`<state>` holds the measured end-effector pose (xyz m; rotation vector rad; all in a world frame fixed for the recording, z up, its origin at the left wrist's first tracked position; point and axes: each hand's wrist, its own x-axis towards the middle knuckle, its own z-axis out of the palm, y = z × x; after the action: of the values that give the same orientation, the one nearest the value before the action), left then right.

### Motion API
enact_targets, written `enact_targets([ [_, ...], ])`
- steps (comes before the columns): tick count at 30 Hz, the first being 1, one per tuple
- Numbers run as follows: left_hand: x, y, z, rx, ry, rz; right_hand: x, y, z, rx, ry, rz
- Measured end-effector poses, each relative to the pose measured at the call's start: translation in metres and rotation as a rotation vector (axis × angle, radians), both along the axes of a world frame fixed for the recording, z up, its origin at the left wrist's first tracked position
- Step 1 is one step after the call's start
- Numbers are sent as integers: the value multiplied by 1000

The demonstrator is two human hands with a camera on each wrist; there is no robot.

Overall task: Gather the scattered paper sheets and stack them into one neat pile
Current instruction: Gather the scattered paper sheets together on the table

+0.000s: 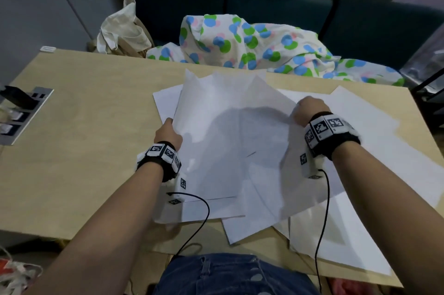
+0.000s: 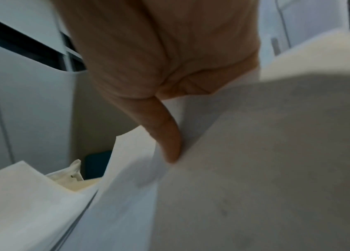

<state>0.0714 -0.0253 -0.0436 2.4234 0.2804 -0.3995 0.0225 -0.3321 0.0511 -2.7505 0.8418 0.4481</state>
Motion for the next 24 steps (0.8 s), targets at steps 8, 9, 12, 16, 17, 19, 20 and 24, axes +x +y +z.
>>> enact_targets([
  [8, -8, 2, 1, 5, 28, -35, 7, 1, 41, -304, -86, 117],
  [9, -9, 1, 1, 6, 30, -33, 8, 2, 41, -308, -88, 121],
  [12, -11, -1, 2, 3, 27, -40, 4, 6, 37, -339, -117, 106],
  [16, -11, -4, 2, 57, 8, -83, 5, 6, 39, -439, -185, 113],
  [17, -11, -5, 2, 71, 5, -98, 6, 7, 42, -469, -193, 118],
  [19, -11, -7, 1, 101, 1, -130, 8, 6, 50, -526, -213, 127],
  [20, -10, -7, 1, 116, 2, -144, 9, 7, 55, -550, -230, 133],
  [24, -7, -10, 3, 155, 21, -177, 18, 14, 81, -613, -331, 152],
])
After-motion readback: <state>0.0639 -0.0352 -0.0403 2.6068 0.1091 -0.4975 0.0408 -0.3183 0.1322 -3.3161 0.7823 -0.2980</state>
